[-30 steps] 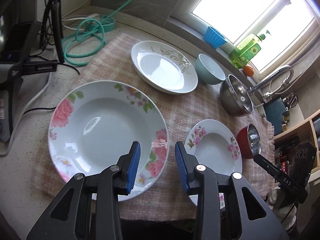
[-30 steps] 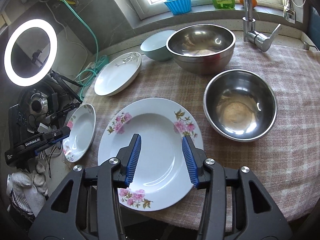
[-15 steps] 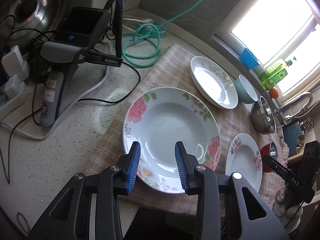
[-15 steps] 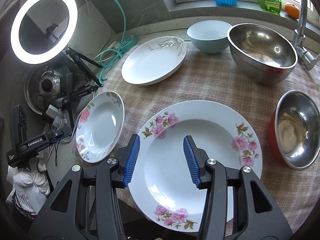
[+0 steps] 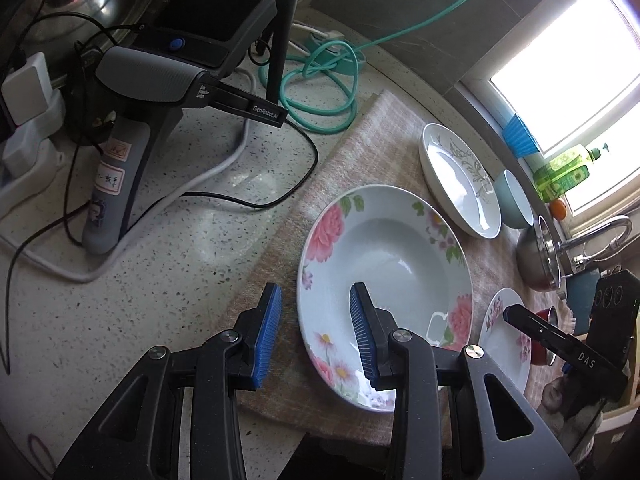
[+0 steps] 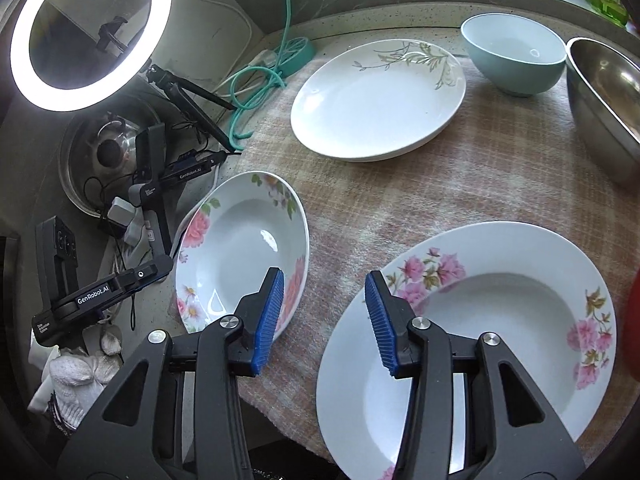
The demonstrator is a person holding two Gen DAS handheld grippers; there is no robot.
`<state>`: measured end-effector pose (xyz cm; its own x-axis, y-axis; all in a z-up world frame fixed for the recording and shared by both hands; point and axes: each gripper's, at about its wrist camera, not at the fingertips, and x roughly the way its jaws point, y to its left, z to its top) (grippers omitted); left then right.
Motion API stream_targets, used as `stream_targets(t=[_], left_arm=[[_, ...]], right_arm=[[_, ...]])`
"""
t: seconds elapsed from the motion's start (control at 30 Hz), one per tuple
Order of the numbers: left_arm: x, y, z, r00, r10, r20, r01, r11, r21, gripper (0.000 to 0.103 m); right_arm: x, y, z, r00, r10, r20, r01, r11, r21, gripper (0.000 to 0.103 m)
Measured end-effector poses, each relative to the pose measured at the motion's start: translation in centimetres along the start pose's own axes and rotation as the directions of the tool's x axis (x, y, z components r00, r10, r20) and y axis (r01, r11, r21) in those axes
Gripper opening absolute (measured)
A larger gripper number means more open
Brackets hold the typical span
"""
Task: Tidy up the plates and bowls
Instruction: 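Close both grippers on the rim of the pink-rose plate, then lift the pink-rose plate and carry it over the pink-blossom plate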
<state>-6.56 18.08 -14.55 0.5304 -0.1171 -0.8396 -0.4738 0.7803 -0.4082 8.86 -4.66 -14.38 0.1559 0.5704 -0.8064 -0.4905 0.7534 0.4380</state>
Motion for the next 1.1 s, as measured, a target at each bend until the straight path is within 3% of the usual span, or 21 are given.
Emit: stream_targets(t=[0.63, 0.8, 1.1], left_arm=[[2.4, 0.5, 0.5, 0.997, -0.039, -0.060, 0.039, 0.999, -0.001, 0.031], [2.8, 0.2, 0.5, 0.996, -0.052, -0.071, 0.053, 0.999, 0.008, 0.023], [2.8, -0.2, 0.6, 0.996, -0.046, -0.070, 0.047, 0.999, 0.024, 0.023]], right_arm=[[5.0, 1.0, 1.2, 0.995, 0.031, -0.098, -0.032, 0.999, -0.008, 0.013], [5.3, 1.2, 1.2, 0.994, 0.033, -0.102, -0.034, 0.999, -0.013, 0.011], [5.2, 1.3, 1.0, 0.995, 0.019, -0.097, -0.021, 1.000, -0.018, 0.010]])
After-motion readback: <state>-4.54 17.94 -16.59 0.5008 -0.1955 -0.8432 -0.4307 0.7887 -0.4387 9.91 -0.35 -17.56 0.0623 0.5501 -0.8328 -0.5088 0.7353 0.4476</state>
